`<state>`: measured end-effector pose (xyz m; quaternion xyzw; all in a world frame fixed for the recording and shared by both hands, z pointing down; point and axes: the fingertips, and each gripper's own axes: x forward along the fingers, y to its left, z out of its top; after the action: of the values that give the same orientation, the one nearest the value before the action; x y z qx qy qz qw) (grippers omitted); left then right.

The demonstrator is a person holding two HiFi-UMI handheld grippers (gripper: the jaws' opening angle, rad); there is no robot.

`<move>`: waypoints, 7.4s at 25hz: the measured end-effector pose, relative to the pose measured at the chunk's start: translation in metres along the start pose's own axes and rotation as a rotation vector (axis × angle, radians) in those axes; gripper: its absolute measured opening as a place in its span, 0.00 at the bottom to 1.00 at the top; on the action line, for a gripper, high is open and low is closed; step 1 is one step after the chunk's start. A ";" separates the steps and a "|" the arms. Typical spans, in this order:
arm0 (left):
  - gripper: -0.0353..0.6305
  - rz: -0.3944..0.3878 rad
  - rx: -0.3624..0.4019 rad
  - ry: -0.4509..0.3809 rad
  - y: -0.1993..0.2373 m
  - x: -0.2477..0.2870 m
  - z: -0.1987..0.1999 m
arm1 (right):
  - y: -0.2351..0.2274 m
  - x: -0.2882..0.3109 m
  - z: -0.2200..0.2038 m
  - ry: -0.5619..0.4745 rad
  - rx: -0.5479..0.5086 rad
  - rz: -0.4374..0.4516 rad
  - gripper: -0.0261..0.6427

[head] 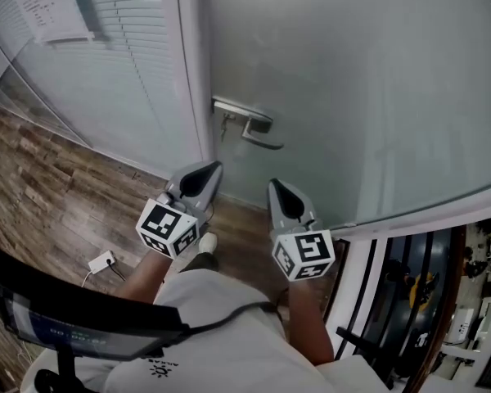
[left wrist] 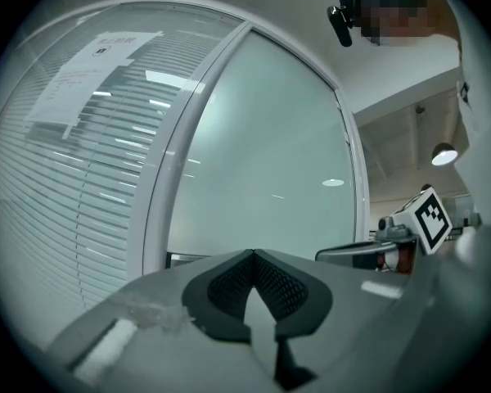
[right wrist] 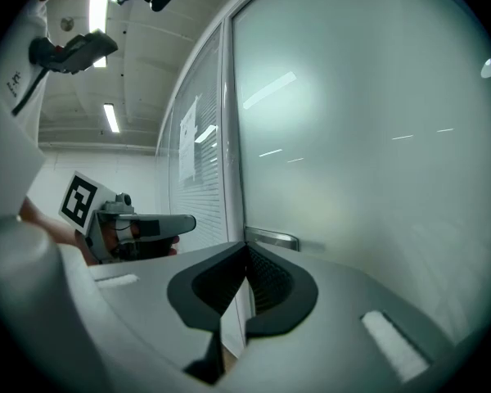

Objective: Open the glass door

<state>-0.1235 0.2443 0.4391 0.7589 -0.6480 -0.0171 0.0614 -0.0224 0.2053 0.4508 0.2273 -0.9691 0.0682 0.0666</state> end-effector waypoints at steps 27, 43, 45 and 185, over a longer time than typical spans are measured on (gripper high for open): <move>0.06 -0.210 -0.040 0.053 0.083 0.080 0.001 | -0.059 0.102 0.006 0.112 -0.091 -0.215 0.11; 0.06 -0.092 -0.057 0.068 0.078 0.102 0.002 | -0.082 0.133 -0.062 0.423 -0.674 -0.080 0.47; 0.06 -0.080 -0.058 0.069 0.079 0.102 0.000 | -0.087 0.135 -0.067 0.422 -0.726 -0.109 0.47; 0.06 0.007 -0.002 0.071 0.076 0.336 0.057 | -0.349 0.331 0.054 0.470 -0.961 -0.225 0.18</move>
<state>-0.1510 -0.1027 0.4095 0.7567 -0.6481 0.0094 0.0851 -0.1647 -0.2556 0.4866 0.2523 -0.8198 -0.3409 0.3848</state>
